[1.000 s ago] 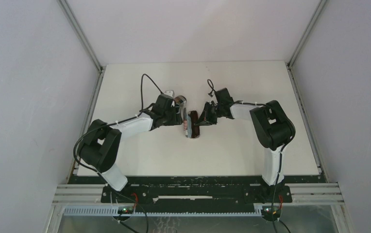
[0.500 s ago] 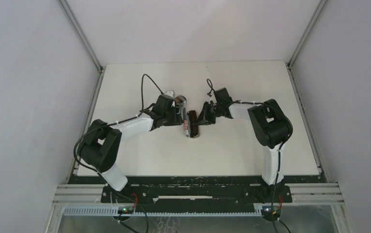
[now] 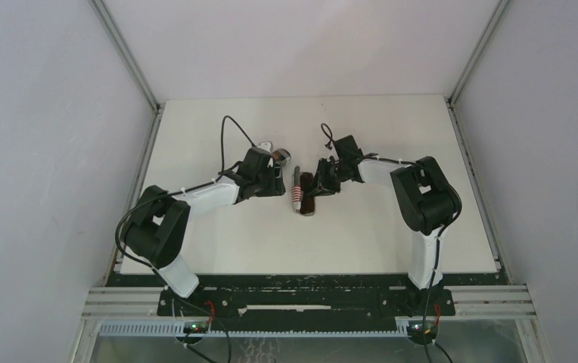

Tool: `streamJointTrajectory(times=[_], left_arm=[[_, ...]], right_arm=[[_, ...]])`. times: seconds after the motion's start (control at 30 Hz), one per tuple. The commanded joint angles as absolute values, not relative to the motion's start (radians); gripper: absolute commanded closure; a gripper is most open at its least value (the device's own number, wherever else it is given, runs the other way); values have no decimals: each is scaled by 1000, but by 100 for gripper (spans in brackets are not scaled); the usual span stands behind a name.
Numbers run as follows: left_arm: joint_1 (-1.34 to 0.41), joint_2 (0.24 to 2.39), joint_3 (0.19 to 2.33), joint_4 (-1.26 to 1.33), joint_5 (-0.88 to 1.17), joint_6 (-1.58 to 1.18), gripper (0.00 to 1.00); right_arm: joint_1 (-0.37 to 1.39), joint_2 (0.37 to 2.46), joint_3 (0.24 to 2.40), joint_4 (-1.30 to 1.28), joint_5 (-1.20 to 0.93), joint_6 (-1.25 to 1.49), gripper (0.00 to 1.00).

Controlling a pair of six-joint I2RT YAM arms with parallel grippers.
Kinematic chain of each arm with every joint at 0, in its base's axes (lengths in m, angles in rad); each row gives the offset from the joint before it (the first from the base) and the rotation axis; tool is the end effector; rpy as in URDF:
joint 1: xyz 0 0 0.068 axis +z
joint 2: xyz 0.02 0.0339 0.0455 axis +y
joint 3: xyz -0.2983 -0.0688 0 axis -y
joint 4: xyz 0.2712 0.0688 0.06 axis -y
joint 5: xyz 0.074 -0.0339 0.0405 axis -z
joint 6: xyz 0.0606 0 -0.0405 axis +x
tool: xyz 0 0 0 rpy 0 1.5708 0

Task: Organize the sunglasses
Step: Place the sunglasses in the sunglasses case.

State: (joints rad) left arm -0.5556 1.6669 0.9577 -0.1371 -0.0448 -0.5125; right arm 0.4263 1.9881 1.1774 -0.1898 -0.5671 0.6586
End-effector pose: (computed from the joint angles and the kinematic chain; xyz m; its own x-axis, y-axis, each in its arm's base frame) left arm 0.3265 -0.1995 0.1786 -0.8005 -0.0796 -0.5941 0.1253 0.9470 -0.2958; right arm 0.3861 0.2111 0.1257 -0.9812 0.1213 -0.1502 -0.0156 0.7255 0.6880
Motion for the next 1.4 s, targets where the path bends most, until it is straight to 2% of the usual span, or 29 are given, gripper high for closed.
streamJointTrajectory(times=[0.0, 0.37, 0.83, 1.07, 1.37], left_arm=[[-563, 1666, 1028, -121, -33, -500, 37], [-568, 1679, 1045, -121, -24, -497, 37], [-609, 1743, 1105, -133, -23, -498, 37], [-616, 1749, 1124, -142, -26, -496, 37], [-621, 1743, 1124, -147, -32, -496, 37]], right_arm=[[423, 1916, 1214, -245, -495, 599, 77], [424, 1873, 1215, -287, -446, 567, 77], [422, 1886, 1215, -265, -495, 569, 89], [418, 1852, 1215, -278, -471, 563, 82], [416, 1821, 1215, -324, -403, 537, 79]])
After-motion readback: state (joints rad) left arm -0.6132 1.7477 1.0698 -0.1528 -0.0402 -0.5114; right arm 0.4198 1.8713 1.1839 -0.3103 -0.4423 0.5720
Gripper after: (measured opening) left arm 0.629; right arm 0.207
